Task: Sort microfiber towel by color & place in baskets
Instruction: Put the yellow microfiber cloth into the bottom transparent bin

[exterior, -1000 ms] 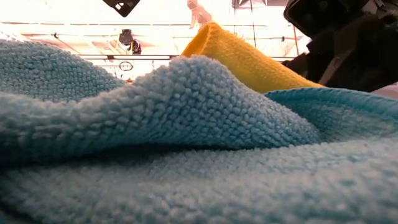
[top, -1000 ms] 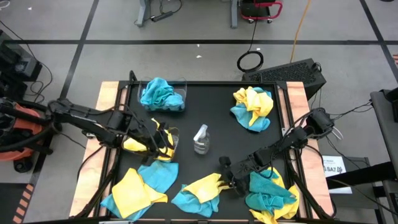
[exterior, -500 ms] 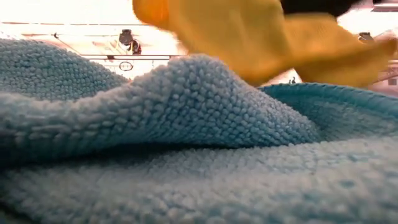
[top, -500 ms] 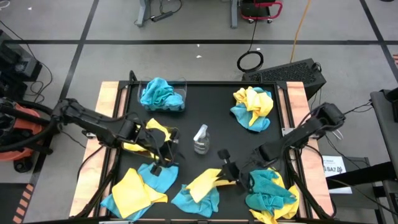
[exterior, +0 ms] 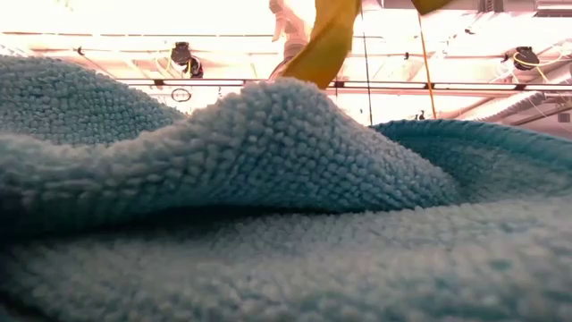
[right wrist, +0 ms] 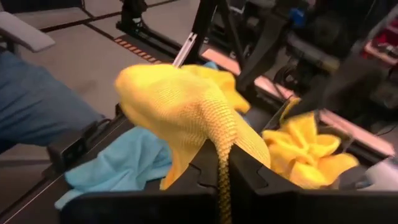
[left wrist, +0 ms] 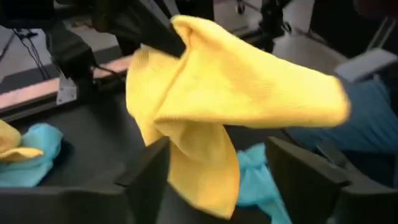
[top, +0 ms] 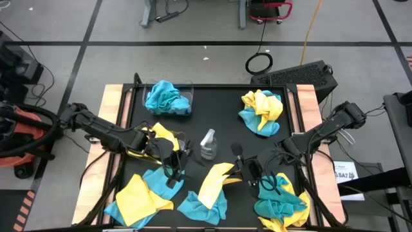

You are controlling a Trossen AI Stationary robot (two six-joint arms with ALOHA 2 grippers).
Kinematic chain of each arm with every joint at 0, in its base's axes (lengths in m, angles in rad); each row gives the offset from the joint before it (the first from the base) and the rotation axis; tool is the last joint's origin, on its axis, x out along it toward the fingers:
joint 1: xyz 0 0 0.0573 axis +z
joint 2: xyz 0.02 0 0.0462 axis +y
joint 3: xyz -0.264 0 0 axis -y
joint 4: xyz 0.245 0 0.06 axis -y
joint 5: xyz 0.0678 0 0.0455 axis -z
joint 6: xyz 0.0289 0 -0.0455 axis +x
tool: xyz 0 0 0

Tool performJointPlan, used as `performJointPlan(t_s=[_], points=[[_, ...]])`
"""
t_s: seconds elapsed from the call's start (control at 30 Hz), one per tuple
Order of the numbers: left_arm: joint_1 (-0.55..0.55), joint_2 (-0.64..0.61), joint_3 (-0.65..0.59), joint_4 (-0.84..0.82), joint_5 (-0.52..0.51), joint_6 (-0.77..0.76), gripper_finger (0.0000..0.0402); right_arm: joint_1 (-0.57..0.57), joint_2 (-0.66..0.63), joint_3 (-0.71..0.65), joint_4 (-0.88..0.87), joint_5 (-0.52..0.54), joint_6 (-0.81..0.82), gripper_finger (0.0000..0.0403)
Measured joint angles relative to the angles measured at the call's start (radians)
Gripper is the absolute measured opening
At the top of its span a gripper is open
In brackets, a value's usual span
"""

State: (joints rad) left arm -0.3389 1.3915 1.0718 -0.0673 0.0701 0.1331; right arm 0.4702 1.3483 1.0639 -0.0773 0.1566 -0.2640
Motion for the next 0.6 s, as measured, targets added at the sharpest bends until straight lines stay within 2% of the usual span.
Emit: performJointPlan(t_s=[0.13, 0.23, 0.4, 0.6], points=[[0.005, 0.03, 0.0, 0.097, 0.032, -0.021, 0.0346, 0.0, 0.002, 0.06, -0.089, 0.0, -0.031, 0.0], [0.015, 0.051, 0.0, 0.165, 0.072, -0.032, 0.0384, 0.0, 0.002, 0.097, -0.125, 0.001, -0.065, 0.0], [0.039, 0.077, 0.0, 0.284, 0.128, -0.096, 0.0399, -0.003, 0.004, 0.157, -0.212, 0.0, -0.112, 0.0], [0.075, 0.094, 0.0, 0.36, 0.1, -0.178, 0.04, -0.023, 0.015, 0.202, -0.254, 0.0, -0.181, 0.0]])
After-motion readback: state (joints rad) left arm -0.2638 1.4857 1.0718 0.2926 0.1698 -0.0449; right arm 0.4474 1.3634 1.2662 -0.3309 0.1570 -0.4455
